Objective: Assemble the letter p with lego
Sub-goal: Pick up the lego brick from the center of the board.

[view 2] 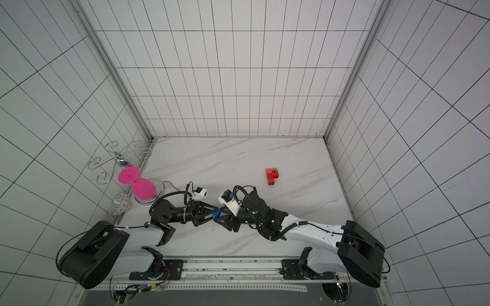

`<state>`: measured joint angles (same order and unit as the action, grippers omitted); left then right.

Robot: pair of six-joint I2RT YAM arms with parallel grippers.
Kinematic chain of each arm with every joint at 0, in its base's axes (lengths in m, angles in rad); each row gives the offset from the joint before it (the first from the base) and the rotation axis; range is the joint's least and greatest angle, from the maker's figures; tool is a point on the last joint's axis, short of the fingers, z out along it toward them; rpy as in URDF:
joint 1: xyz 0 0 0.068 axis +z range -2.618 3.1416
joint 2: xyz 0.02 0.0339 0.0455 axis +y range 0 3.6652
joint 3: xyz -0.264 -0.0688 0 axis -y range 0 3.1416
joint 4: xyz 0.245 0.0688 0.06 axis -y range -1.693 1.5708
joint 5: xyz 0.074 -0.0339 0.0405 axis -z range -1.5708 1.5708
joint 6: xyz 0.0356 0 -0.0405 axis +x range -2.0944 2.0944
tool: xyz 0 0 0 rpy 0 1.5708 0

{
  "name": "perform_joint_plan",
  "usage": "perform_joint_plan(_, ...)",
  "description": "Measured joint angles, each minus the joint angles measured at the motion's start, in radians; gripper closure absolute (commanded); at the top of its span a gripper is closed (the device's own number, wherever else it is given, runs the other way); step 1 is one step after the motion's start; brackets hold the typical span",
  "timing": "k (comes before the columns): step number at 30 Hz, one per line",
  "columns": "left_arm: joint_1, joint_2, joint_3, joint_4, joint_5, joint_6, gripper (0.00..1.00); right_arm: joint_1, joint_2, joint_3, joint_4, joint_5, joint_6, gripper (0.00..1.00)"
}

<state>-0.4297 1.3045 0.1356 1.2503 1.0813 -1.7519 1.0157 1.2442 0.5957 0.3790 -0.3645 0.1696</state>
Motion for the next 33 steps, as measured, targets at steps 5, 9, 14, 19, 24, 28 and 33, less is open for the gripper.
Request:
perform_joint_plan(5, 0.0, -0.017, 0.0, -0.039, 0.0, 0.018, 0.96, 0.0, 0.0, 0.0, 0.001, 0.011, 0.0, 0.47)
perform_joint_plan(9, 0.0, -0.026, 0.0, -0.066, 0.0, 0.035, 0.96, 0.0, 0.001, 0.0, 0.005, 0.011, 0.002, 0.48)
perform_joint_plan(14, 0.001, -0.027, 0.0, -0.09, -0.003, 0.047, 0.96, 0.0, 0.01, 0.0, 0.013, 0.01, 0.007, 0.55)
perform_joint_plan(19, 0.007, -0.028, 0.0, -0.119, -0.014, 0.039, 0.8, 0.006, 0.018, 0.002, 0.016, 0.011, -0.005, 0.77)
perform_joint_plan(24, 0.006, -0.077, 0.0, -0.203, -0.02, 0.101, 0.39, 0.005, 0.016, 0.002, 0.01, 0.047, 0.017, 0.88)
perform_joint_plan(28, 0.005, -0.232, 0.028, -0.541, -0.073, 0.323, 0.21, -0.038, -0.015, 0.002, -0.059, 0.106, 0.077, 0.94)
perform_joint_plan(33, 0.006, -0.411, 0.077, -0.935, -0.212, 0.593, 0.18, -0.168, -0.101, 0.002, -0.193, 0.155, 0.182, 0.94)
